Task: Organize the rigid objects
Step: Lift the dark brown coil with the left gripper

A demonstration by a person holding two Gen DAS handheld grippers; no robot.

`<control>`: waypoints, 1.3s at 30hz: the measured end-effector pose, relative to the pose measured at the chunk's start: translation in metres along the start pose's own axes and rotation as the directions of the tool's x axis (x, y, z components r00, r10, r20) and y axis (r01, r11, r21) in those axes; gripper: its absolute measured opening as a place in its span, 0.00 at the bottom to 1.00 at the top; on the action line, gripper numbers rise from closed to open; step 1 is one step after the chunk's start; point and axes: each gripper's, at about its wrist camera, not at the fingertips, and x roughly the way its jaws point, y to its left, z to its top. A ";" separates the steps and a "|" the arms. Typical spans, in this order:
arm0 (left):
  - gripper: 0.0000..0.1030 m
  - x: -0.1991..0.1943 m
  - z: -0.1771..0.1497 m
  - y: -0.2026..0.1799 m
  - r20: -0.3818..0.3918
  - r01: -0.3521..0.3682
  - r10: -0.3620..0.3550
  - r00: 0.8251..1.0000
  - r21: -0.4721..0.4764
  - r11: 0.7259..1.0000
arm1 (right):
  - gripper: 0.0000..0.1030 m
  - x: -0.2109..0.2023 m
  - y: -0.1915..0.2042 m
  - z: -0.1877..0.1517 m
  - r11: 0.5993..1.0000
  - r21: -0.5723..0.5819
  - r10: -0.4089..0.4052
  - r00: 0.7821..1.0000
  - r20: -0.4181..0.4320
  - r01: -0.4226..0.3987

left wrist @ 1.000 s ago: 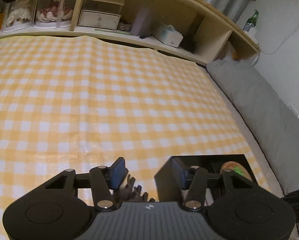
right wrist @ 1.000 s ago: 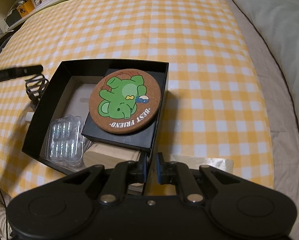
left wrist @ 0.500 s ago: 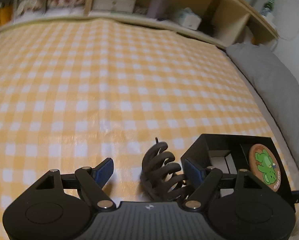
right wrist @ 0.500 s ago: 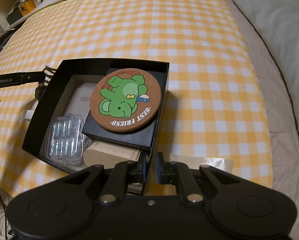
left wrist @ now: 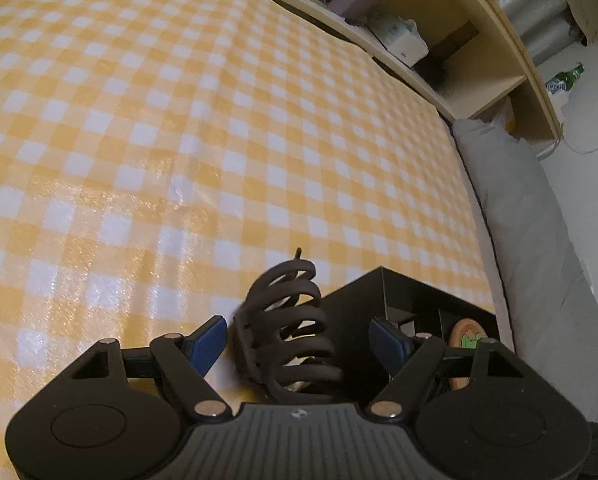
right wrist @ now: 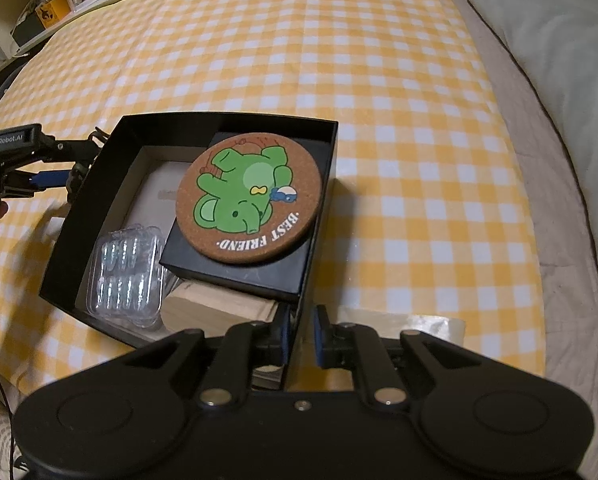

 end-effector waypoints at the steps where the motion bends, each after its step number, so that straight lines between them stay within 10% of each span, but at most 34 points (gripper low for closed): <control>1: 0.75 0.001 0.000 -0.003 0.004 -0.009 0.009 1.000 0.004 1.000 | 0.11 0.000 0.000 0.000 1.000 0.001 0.000 1.000 0.000 0.000; 5: 0.51 0.006 0.002 -0.008 0.002 -0.041 0.041 0.999 0.026 0.999 | 0.12 0.000 0.000 0.000 1.000 -0.001 -0.001 1.000 0.001 0.001; 15: 0.48 -0.032 0.028 -0.004 0.088 -0.130 0.121 0.989 0.104 0.986 | 0.12 0.001 0.000 0.000 1.000 -0.001 -0.002 1.000 -0.001 0.002; 21: 0.49 -0.038 0.036 -0.013 0.119 -0.303 0.283 0.952 0.219 0.927 | 0.13 0.002 0.000 0.001 1.000 -0.004 -0.006 1.000 -0.003 0.006; 28: 0.56 -0.028 0.031 -0.017 0.065 -0.163 0.154 0.986 0.173 0.971 | 0.14 0.002 0.000 0.001 1.000 -0.006 -0.007 1.000 -0.003 0.007; 39: 0.69 -0.031 0.028 -0.026 0.133 -0.172 0.149 0.980 0.180 0.969 | 0.15 0.002 0.000 0.000 1.000 -0.005 -0.008 1.000 -0.004 0.008</control>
